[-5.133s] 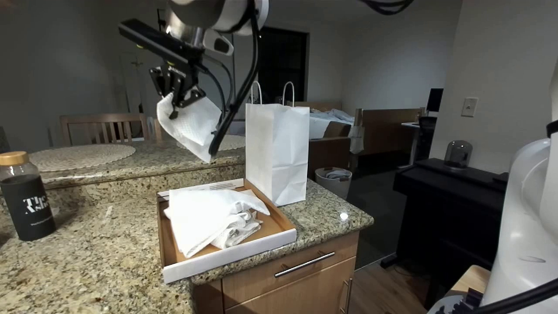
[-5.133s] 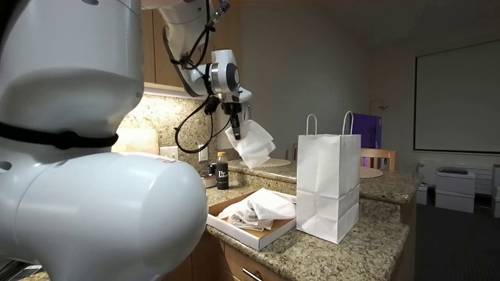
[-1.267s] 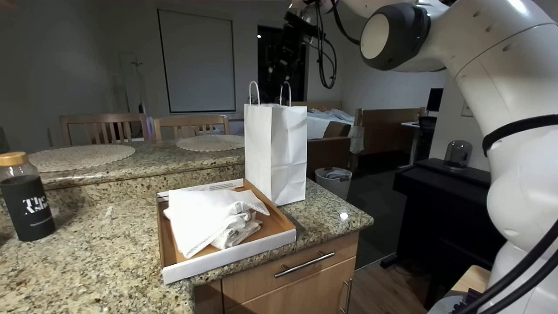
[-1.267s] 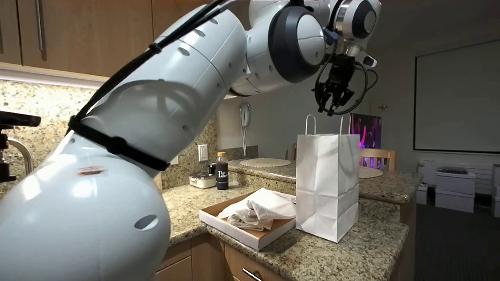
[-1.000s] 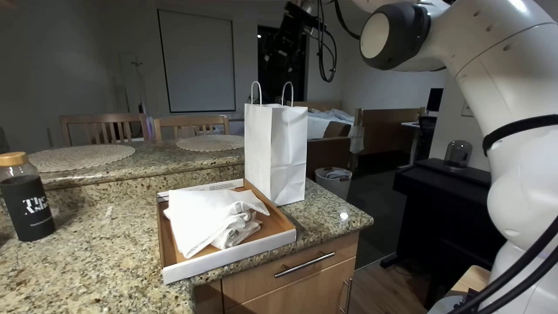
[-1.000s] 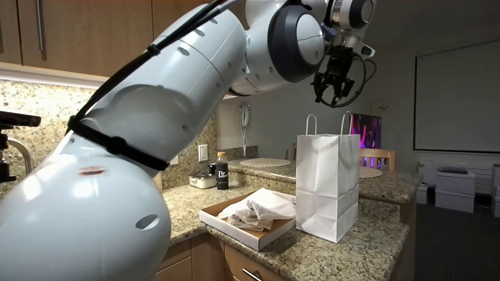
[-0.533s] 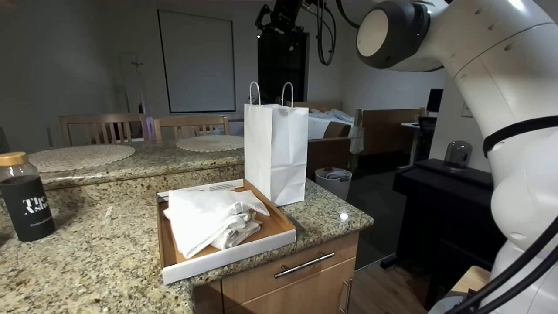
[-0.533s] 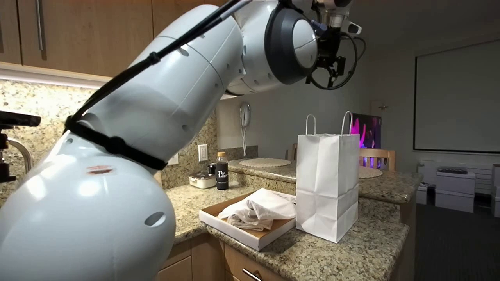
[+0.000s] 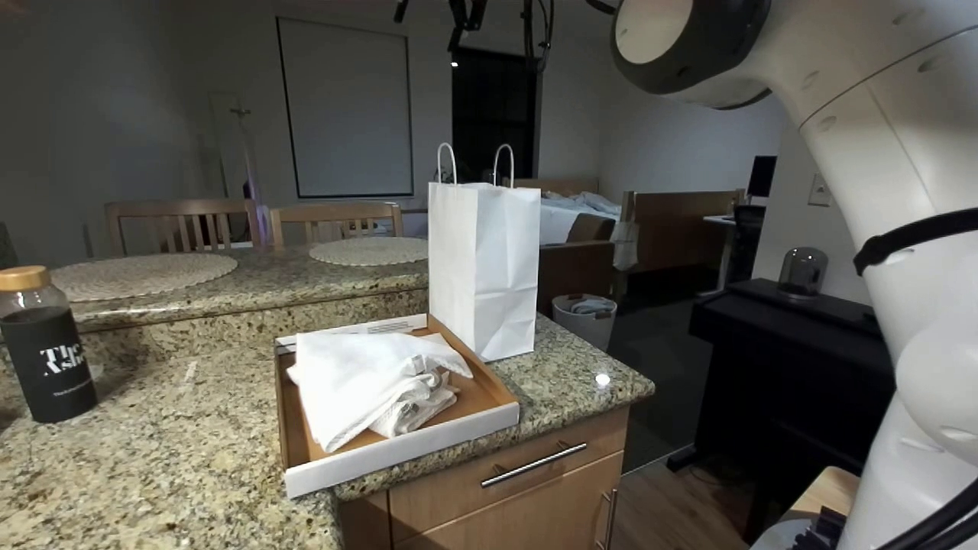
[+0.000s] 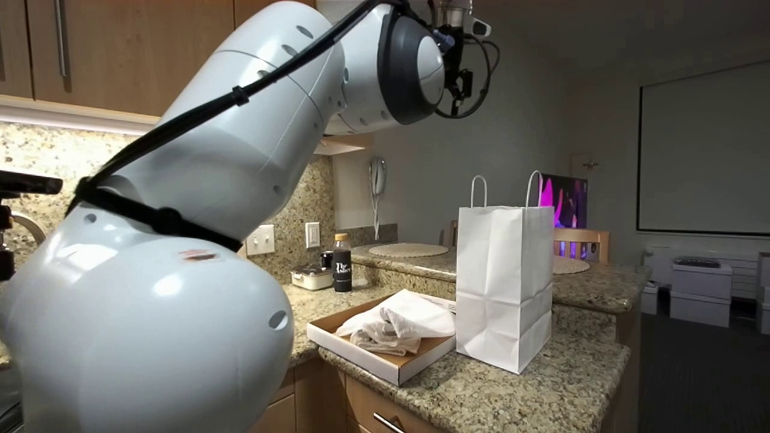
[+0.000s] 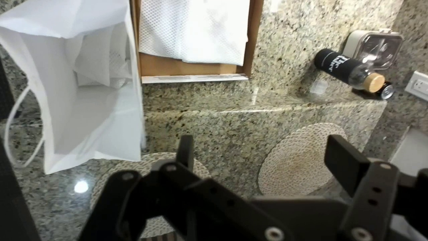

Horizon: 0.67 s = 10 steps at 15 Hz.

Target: Put one towel in the bag

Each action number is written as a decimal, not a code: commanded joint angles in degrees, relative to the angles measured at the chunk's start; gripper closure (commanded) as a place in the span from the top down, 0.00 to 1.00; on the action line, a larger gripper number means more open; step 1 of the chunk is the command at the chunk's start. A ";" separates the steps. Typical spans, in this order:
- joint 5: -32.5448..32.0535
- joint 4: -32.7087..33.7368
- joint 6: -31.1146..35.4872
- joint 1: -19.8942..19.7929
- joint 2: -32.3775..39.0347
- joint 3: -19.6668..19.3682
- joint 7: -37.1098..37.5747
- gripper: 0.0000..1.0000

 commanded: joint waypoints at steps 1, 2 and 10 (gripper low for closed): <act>-2.26 -2.07 -0.79 4.49 -1.88 1.44 3.20 1.00; -3.41 -2.07 0.53 6.40 -1.34 0.99 4.59 1.00; -13.14 -1.25 4.21 16.99 5.77 -1.86 16.42 1.00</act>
